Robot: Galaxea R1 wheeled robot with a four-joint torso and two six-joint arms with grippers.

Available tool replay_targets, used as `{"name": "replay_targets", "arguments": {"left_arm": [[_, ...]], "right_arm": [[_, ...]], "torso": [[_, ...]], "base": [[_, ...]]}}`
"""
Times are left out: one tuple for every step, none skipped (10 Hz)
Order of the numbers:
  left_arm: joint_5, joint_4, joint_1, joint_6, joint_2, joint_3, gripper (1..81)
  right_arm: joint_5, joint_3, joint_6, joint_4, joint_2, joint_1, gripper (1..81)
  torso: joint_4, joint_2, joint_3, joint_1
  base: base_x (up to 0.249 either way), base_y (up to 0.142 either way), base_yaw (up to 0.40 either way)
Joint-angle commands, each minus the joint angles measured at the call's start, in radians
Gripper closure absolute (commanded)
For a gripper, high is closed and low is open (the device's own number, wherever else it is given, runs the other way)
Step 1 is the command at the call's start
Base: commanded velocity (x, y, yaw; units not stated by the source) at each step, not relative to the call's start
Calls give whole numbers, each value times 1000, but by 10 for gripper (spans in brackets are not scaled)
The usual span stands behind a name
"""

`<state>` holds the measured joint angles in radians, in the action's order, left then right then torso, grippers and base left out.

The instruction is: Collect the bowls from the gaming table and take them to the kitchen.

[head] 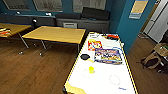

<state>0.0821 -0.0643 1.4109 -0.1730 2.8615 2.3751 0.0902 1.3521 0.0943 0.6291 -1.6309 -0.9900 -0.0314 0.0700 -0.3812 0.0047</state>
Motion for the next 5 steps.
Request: {"name": "replay_targets", "arguments": {"left_arm": [[-18, 3, -8, 9, -183, -209, 10], [-10, 3, -14, 9, -220, -256, 10], [-12, 1, -28, 10, -258, -299, 10], [-12, 0, -40, 16, -302, -353, 10], [-10, 1, -52, 26, -354, -414, 10]], "right_arm": [[-226, -104, -137, -45, 3, -177, 811], [-277, -87, -137, -65, -43, -232, 811], [-317, -68, -137, -78, -89, -275, 811], [-345, -45, -137, -97, -138, -305, 811], [-365, -27, -137, -114, -184, -333, 811]], "torso": [[0, 0, 0, 0], [0, 0, 0, 0], [0, 0, 0, 0], [0, 0, 0, 0], [0, 0, 0, 0]], "base": [[0, 0, 0], [0, 0, 0], [0, 0, 0], [0, 0, 0], [0, 0, 0]]}}
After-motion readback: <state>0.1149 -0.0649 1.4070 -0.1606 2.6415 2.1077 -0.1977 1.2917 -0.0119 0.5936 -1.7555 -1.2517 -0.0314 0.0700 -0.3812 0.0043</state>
